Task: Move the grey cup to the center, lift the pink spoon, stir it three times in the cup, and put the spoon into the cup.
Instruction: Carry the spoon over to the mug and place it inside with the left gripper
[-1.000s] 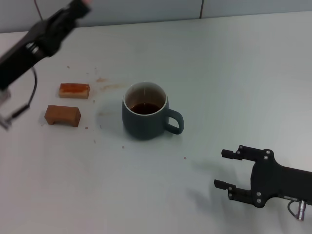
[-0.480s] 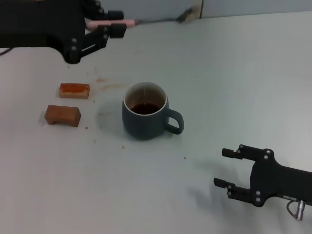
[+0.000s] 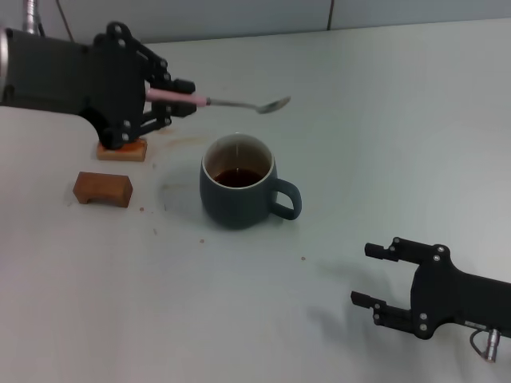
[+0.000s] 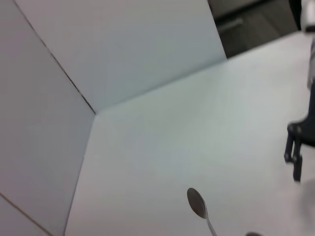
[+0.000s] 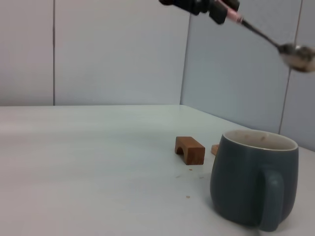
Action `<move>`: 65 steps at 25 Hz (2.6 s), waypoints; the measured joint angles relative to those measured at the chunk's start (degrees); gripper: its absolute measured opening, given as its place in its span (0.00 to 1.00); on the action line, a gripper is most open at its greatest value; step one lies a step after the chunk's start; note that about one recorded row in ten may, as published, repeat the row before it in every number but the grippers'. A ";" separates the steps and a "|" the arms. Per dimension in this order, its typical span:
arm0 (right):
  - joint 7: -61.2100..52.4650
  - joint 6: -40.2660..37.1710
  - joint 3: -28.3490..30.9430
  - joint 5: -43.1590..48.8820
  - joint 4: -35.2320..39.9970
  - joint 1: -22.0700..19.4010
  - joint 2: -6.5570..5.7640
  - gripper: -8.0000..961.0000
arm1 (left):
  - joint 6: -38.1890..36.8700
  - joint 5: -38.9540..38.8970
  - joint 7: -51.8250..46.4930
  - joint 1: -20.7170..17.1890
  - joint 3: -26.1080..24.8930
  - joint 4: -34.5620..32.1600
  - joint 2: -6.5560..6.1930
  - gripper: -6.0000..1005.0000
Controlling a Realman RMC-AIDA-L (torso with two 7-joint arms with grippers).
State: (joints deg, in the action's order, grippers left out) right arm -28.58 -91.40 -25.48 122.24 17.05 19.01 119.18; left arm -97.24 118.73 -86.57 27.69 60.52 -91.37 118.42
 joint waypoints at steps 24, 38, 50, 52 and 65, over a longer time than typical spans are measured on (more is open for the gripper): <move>-0.02 0.62 0.00 0.00 -0.88 -0.74 -0.01 0.70 | 5.95 14.67 -0.81 -0.42 12.60 -2.93 0.14 0.14; -0.07 0.87 0.09 0.00 -1.30 -0.74 -0.01 0.70 | 9.39 19.32 -1.14 -0.36 18.32 -2.23 0.24 0.14; -0.09 1.14 0.18 -0.05 -1.60 -0.66 -0.01 0.70 | 12.15 23.25 -3.44 0.28 23.50 -1.53 0.40 0.15; -0.09 1.14 0.17 -0.06 -1.60 -0.65 -0.01 0.70 | 12.18 23.36 -3.45 0.30 23.66 -1.49 0.41 0.15; -0.09 1.22 0.17 -0.09 -1.58 -0.70 -0.01 0.70 | 10.55 23.01 -4.00 -0.13 24.55 -3.08 0.40 0.15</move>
State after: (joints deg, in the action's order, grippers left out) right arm -28.67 -90.17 -25.31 122.16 15.47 18.31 119.18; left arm -86.69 141.75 -90.57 27.57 85.07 -94.45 118.82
